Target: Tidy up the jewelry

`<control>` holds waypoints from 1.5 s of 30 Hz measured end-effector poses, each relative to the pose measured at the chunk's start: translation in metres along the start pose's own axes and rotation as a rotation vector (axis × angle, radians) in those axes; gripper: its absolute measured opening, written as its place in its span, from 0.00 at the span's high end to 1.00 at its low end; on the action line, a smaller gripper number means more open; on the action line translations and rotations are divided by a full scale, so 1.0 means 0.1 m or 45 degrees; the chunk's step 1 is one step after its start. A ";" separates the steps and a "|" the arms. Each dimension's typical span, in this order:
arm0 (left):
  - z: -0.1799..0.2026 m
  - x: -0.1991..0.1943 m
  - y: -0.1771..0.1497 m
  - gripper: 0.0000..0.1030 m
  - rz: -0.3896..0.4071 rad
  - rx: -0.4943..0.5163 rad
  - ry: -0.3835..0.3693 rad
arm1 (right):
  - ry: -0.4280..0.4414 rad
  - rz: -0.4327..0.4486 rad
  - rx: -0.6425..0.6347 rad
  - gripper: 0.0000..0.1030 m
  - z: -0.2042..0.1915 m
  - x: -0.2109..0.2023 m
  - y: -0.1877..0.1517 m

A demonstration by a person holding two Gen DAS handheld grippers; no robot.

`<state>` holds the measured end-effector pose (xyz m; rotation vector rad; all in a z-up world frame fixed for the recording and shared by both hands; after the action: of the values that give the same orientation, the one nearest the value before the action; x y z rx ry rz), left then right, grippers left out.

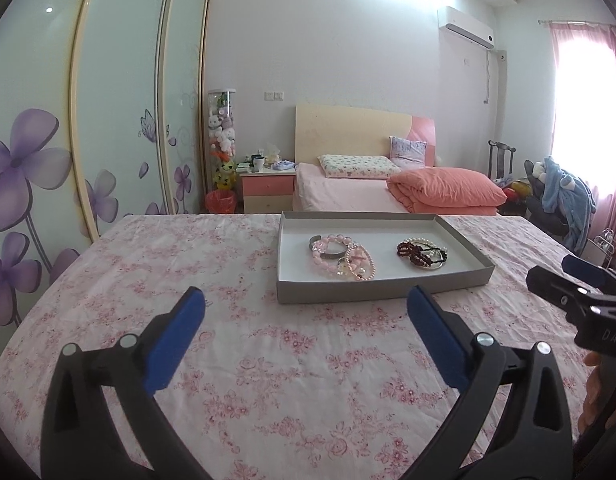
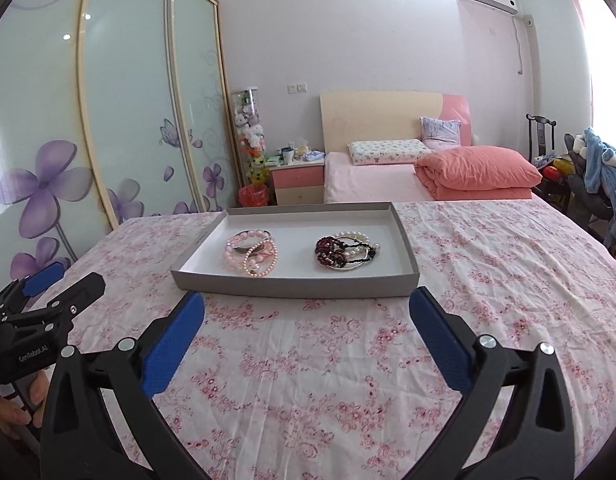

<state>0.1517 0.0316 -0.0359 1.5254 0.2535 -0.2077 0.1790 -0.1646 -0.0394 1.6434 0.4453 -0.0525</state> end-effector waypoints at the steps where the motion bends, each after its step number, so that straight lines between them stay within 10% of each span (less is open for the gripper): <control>1: 0.00 0.00 0.00 0.04 0.000 0.000 0.000 | 0.003 0.008 -0.001 0.02 0.00 -0.01 0.00; 45: 0.10 -0.01 -0.04 0.04 -0.014 -0.009 -0.010 | 0.030 0.021 0.021 0.02 -0.03 -0.05 -0.02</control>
<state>0.1495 0.0212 -0.0388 1.5162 0.2560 -0.2215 0.1728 -0.1627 -0.0392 1.6654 0.4504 -0.0250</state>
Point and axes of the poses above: each gripper's, at about its wrist camera, not at the fingertips, and x roughly the way its jaws point, z to its right, y to its top, the point moved 8 cm from there along x, roughly the way its jaws point, and after that the axes turned 8 degrees about z, right-handed, at the moved point
